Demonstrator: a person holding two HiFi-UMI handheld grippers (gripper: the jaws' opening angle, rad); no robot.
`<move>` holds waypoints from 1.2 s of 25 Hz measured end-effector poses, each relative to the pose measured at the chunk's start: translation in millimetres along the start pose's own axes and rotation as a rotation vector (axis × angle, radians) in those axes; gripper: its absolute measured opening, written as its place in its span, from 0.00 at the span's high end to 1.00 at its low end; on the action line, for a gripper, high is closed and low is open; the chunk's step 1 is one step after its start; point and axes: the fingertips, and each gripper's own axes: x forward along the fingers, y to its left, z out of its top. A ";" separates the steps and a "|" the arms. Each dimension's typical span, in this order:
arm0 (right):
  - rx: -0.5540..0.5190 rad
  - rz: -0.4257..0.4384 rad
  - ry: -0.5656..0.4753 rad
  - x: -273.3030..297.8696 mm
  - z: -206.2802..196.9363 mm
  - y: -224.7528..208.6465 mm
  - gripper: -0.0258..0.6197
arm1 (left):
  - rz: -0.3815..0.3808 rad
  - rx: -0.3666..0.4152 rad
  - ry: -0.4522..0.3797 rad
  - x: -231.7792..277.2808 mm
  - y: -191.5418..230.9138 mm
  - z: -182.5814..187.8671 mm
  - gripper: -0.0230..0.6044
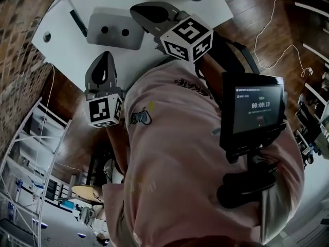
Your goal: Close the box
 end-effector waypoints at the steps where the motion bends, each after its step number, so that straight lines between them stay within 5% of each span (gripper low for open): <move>1: 0.044 0.032 -0.059 -4.6 16.6 5.5 0.96 | 0.012 -0.012 -0.038 -5.0 -3.2 9.4 0.96; 3: 0.069 0.061 -0.147 -15.8 43.4 15.7 0.96 | 0.034 0.001 -0.072 -16.1 -9.4 18.8 0.96; 8: -0.078 0.053 -0.201 -26.4 75.0 35.5 0.96 | 0.099 0.050 -0.105 -42.4 -7.9 29.7 0.96; 12: -0.155 0.047 -0.188 -17.2 80.9 47.5 0.96 | 0.158 0.009 -0.197 -59.3 1.4 45.6 0.96; 17: -0.257 0.035 -0.173 -10.3 81.5 59.9 0.96 | 0.337 -0.101 -0.238 -80.8 35.2 42.5 0.96; 30: -0.318 0.026 -0.142 -5.1 77.3 61.5 0.96 | 0.320 -0.079 -0.407 -95.8 45.0 62.1 0.96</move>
